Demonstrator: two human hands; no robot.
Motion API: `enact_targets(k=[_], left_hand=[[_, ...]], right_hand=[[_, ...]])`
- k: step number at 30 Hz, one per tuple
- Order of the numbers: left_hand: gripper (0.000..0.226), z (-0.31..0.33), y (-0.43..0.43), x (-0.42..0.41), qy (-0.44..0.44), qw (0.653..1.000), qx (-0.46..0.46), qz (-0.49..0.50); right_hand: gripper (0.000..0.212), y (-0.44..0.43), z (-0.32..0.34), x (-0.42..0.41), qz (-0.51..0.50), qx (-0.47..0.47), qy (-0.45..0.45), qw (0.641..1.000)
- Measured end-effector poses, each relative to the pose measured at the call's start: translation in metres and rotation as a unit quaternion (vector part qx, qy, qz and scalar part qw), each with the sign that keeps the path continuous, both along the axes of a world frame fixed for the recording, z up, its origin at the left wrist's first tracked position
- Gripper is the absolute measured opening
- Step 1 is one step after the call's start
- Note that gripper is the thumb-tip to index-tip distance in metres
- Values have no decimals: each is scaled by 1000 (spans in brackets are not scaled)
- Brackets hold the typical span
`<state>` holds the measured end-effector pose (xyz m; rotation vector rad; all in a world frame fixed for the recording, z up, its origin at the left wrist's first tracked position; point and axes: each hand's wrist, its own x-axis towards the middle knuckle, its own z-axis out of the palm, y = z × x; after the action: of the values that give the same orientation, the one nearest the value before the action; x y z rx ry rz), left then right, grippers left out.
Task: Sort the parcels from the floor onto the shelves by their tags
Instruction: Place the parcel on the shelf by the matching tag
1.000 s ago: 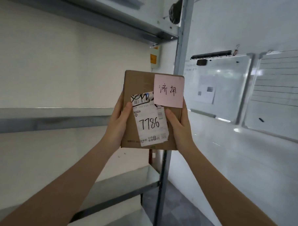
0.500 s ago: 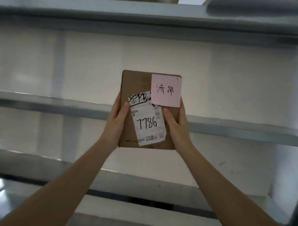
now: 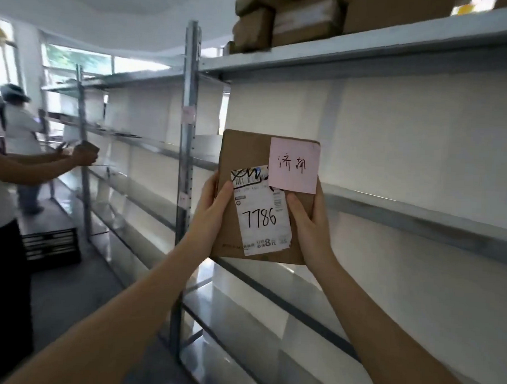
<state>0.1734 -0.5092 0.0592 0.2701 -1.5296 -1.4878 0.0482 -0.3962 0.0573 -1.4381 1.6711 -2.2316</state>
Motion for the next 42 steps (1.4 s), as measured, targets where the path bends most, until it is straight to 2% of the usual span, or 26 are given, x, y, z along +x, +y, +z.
enact_targets(k=[4, 9, 19, 21, 28, 42], left_hand=[[40, -16, -53, 48, -8, 998, 7, 61], [40, -32, -110, 82, -7, 993, 57, 107], [40, -42, -254, 78, -15, 986, 71, 149], [40, -38, -290, 65, -17, 987, 66, 144], [47, -18, -399, 4, -43, 993, 31, 105], [36, 8, -560, -94, -18, 999, 20, -21]], right_hand=[[55, -68, -12, 37, 64, 13, -8, 998], [55, -141, -25, 64, 107, 39, -6, 994], [52, -299, -40, 52, 135, 50, -10, 990], [57, -333, -39, 40, 129, 45, -18, 990], [54, -434, -24, -17, 91, 24, -38, 995], [60, -558, 7, -91, -12, -12, -14, 1000]])
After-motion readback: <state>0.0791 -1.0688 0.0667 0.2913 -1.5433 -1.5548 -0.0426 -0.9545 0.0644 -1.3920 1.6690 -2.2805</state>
